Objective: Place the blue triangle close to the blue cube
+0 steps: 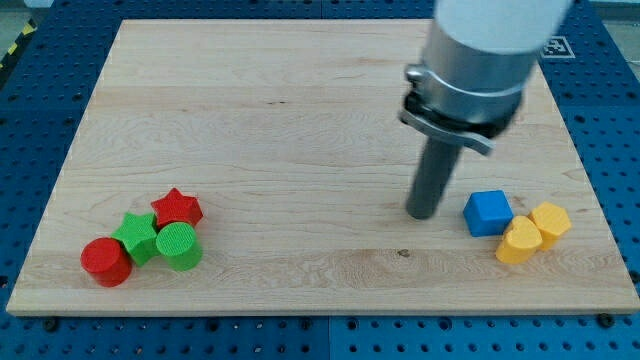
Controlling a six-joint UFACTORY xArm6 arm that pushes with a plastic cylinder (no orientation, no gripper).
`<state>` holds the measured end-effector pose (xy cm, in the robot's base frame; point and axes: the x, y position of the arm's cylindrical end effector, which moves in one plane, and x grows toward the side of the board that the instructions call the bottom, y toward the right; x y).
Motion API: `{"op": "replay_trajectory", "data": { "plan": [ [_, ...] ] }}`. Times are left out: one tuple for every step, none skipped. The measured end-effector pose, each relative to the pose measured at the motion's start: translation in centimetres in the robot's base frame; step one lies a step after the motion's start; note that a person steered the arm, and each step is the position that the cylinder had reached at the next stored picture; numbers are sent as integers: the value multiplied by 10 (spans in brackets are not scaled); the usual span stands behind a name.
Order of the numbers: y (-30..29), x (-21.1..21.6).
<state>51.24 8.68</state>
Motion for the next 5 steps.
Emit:
{"op": "replay_trajectory", "data": {
  "plan": [
    [-47, -55],
    [-82, -145],
    [-87, -244],
    [-50, -313],
    [-25, -320]
  ]
}}
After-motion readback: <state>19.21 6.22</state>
